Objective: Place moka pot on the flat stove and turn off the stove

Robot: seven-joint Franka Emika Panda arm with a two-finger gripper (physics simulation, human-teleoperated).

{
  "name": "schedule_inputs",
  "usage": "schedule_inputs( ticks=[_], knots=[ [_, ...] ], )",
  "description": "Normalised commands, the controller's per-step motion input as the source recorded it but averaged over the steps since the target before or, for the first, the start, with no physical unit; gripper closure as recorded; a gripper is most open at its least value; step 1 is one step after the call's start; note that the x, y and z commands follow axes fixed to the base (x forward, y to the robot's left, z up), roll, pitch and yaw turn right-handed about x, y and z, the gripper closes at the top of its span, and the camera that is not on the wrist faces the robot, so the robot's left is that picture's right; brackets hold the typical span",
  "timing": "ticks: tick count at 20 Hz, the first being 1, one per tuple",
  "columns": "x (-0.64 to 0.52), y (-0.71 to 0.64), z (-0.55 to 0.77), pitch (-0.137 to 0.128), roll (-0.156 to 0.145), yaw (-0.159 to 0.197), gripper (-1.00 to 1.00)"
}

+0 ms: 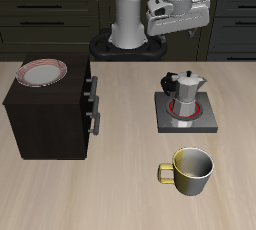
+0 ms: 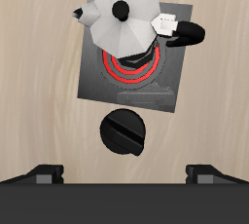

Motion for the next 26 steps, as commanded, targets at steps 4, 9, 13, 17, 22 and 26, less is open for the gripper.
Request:
schedule_inputs(
  ticks=[4, 9, 13, 17, 22, 26],
  knots=[
    [-0.08, -0.03, 0.02, 0.007, -0.03, 0.094, -1.0],
    [0.02, 0.03, -0.08, 0.045, -0.009, 0.089, -1.0],
    [0.03, 0.12, -0.14, 0.014, 0.013, 0.159, -1.0],
    [0.08, 0.08, -0.15, 0.025, 0.008, 0.154, -1.0],
    [0.05, 0.03, -0.19, 0.015, -0.036, 0.13, -1.0],
    [-0.17, 0.07, -0.14, -0.017, -0.012, 0.088, -1.0]
  ],
)
